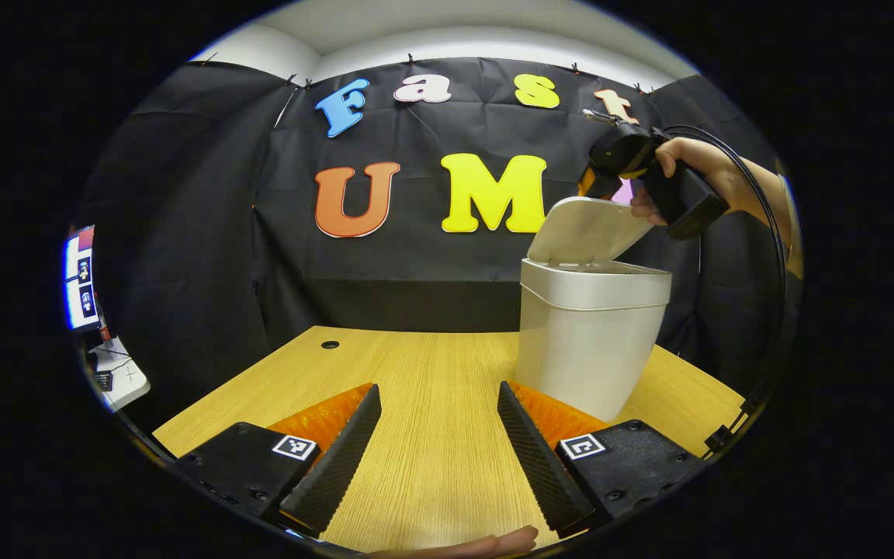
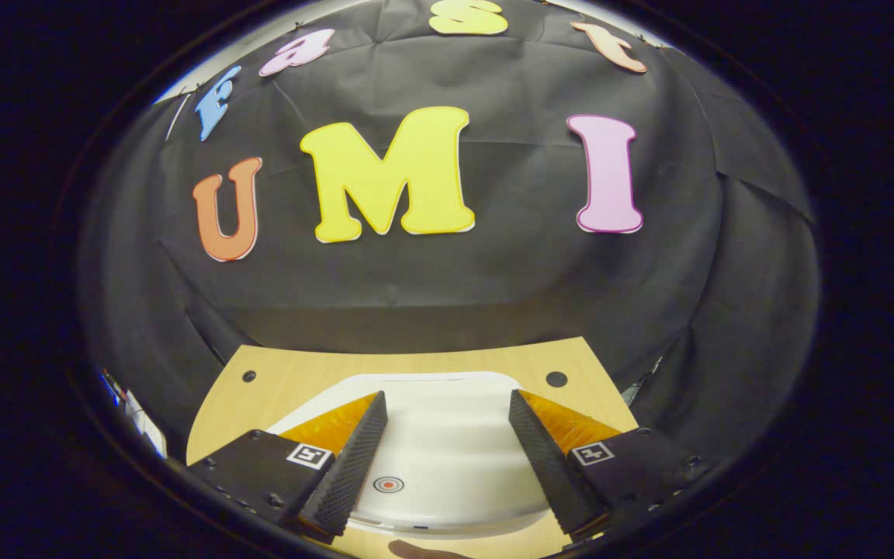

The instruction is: Press the lid of the desktop garbage bin to open it, pick up the crumpled paper on the desktop and throw it into the bin, then pick up the pop can on the desktop and drop it into the bin, and finally close the garbage bin lid.

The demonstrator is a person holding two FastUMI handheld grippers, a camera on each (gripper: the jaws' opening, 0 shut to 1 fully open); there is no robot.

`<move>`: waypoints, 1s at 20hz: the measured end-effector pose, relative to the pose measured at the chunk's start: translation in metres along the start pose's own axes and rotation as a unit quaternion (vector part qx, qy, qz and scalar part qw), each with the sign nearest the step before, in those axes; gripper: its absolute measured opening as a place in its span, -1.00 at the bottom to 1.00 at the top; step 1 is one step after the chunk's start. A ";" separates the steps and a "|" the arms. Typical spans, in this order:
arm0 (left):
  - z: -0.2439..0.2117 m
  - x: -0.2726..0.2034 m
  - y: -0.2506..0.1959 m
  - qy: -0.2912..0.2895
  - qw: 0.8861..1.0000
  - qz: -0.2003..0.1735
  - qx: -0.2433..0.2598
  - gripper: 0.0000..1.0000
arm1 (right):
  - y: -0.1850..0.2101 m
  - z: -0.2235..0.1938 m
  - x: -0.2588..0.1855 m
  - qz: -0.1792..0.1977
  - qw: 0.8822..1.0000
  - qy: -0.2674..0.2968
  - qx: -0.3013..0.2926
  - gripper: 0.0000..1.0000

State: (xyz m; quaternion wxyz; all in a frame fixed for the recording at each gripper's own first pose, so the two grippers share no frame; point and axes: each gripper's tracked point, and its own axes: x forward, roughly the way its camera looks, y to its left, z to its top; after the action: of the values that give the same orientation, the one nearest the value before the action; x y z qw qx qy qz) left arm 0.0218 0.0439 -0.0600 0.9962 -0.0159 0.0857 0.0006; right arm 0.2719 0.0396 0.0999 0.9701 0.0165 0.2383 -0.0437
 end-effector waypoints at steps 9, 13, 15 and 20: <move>-0.008 0.005 0.012 0.018 1.000 0.014 -0.015 0.96 | 0.004 -0.032 0.016 -0.007 1.000 0.023 -0.013 0.95; -0.006 0.004 0.011 0.016 1.000 0.011 -0.012 0.96 | 0.006 -0.046 -0.003 -0.005 0.999 0.031 -0.024 0.96; -0.007 0.005 0.012 0.018 1.000 0.011 -0.015 0.96 | 0.006 -0.054 -0.015 -0.002 0.999 0.020 -0.027 0.96; -0.001 0.001 0.021 0.011 1.000 0.017 -0.021 0.96 | 0.007 -0.076 -0.044 -0.003 0.999 -0.025 -0.030 0.96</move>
State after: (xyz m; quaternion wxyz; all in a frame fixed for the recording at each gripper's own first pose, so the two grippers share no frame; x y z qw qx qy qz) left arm 0.0226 0.0651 -0.0614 0.9944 -0.0358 0.0971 0.0195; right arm 0.1982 0.0540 0.0533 0.9757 -0.0147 0.2152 -0.0395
